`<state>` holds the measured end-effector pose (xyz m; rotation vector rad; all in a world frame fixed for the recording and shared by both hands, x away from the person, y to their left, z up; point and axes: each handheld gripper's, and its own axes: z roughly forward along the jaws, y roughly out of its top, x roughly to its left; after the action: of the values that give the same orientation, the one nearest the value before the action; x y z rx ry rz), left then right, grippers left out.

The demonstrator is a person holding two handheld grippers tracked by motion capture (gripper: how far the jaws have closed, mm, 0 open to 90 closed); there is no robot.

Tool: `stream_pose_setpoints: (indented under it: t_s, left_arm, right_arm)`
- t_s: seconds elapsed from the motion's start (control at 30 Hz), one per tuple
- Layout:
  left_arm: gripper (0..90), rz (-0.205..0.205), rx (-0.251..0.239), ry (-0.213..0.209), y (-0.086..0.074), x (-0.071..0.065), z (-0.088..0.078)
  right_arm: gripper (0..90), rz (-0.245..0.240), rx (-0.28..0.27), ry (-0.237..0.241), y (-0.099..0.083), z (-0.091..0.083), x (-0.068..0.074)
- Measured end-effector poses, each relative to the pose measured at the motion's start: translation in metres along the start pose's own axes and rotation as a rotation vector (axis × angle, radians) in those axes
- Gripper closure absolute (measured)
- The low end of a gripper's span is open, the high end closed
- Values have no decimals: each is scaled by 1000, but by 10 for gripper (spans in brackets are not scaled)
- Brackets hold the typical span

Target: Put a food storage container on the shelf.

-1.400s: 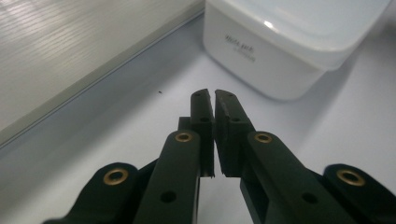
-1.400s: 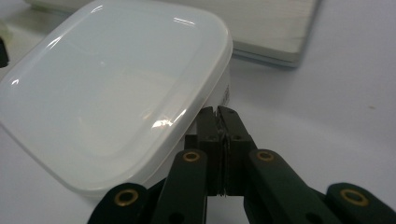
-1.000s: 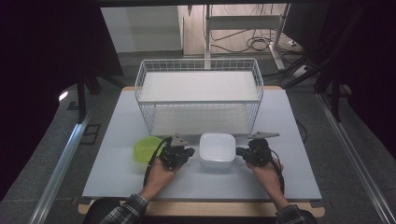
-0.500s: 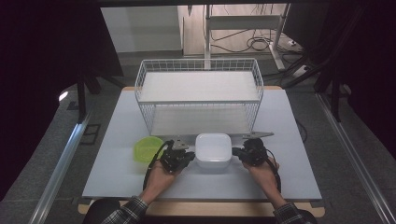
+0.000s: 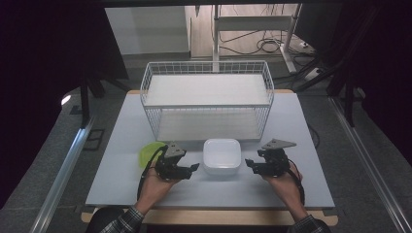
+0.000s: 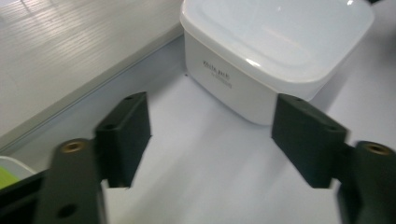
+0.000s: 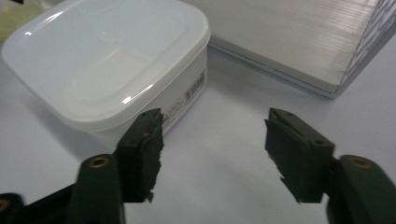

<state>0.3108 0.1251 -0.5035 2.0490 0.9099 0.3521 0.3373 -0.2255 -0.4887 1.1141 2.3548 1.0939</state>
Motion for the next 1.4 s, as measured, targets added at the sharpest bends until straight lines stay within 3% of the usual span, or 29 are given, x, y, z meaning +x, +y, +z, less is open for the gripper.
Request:
stream_pose_setpoints:
  t_s: [0.1,0.4,0.47,0.53,0.63,0.77,0.87,0.93,1.03,1.23,1.4]
  left_arm:
    - [217,-19,-4,-25,0,2,-1]
    - [93,-2,-24,-57,4,-2,3]
    - [85,21,-22,-77,6,-3,6]
    - [82,65,-22,-70,8,-5,8]
    - [75,90,-37,-76,13,-10,11]
    - [74,75,-28,-89,19,-12,14]
    - [78,35,-2,-95,26,-10,20]
    - [76,32,16,-99,27,-7,24]
    - [61,5,6,-126,28,-4,29]
    - [80,-5,19,-133,35,0,36]
    - [90,-55,29,-172,37,1,46]
  right_arm:
    - [265,-1,-10,12,0,0,0]
    - [162,-3,-49,71,2,-3,2]
    - [146,-6,-52,84,3,-3,2]
    - [132,-13,-58,94,4,-3,3]
    - [126,-31,-78,98,8,-2,5]
    - [110,-37,-86,109,12,-1,8]
    - [60,-11,-59,141,14,6,10]
    - [52,-6,-47,147,15,10,11]
    - [49,-5,-27,160,18,14,12]
    - [133,42,14,187,25,20,10]
    - [163,61,23,209,29,29,7]
